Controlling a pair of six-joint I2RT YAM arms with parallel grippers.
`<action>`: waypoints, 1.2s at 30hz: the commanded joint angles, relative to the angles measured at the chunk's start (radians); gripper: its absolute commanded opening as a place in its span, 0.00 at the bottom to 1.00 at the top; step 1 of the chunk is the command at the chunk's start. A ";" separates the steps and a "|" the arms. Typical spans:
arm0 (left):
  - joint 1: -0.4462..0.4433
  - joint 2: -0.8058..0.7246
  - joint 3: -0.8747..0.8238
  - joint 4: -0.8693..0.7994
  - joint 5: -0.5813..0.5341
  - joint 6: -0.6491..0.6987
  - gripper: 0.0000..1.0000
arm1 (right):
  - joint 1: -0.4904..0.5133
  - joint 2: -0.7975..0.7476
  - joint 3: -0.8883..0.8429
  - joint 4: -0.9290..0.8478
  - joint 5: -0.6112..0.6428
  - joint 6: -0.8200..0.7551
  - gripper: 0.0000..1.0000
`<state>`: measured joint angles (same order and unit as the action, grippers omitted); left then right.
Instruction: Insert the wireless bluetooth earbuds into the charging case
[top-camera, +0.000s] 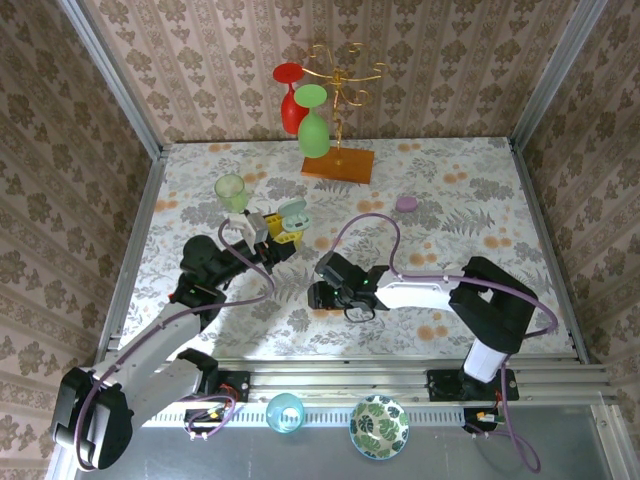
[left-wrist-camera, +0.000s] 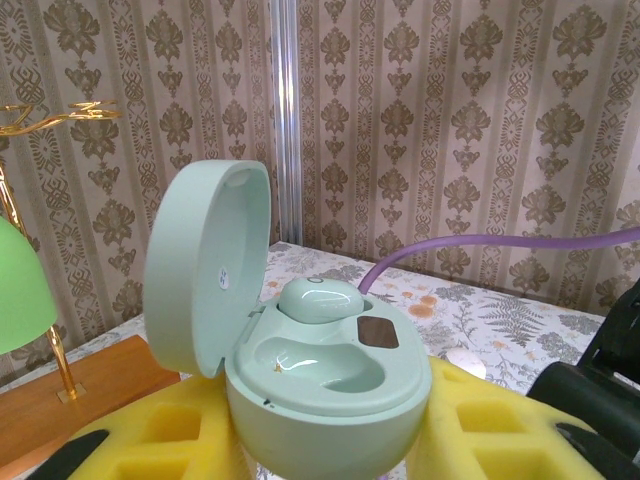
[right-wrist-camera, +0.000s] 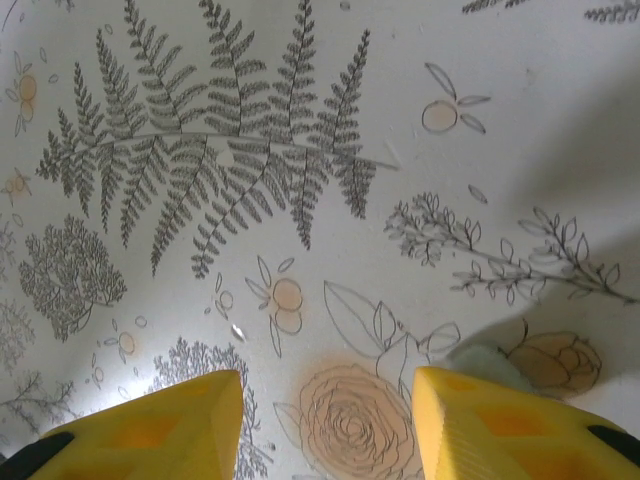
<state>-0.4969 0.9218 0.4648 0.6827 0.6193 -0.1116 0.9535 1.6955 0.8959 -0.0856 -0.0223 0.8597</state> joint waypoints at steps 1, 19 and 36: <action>-0.002 -0.008 0.002 0.017 -0.007 0.017 0.23 | 0.027 -0.054 -0.039 0.008 0.022 0.002 0.48; -0.002 0.001 -0.003 0.048 0.000 0.002 0.23 | 0.018 -0.048 -0.075 0.019 0.124 0.036 0.49; -0.001 -0.027 -0.018 0.023 -0.018 0.021 0.23 | -0.010 0.037 0.035 -0.074 0.120 -0.046 0.48</action>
<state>-0.4969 0.9207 0.4522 0.6834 0.6075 -0.1112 0.9485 1.7130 0.8886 -0.1032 0.0719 0.8444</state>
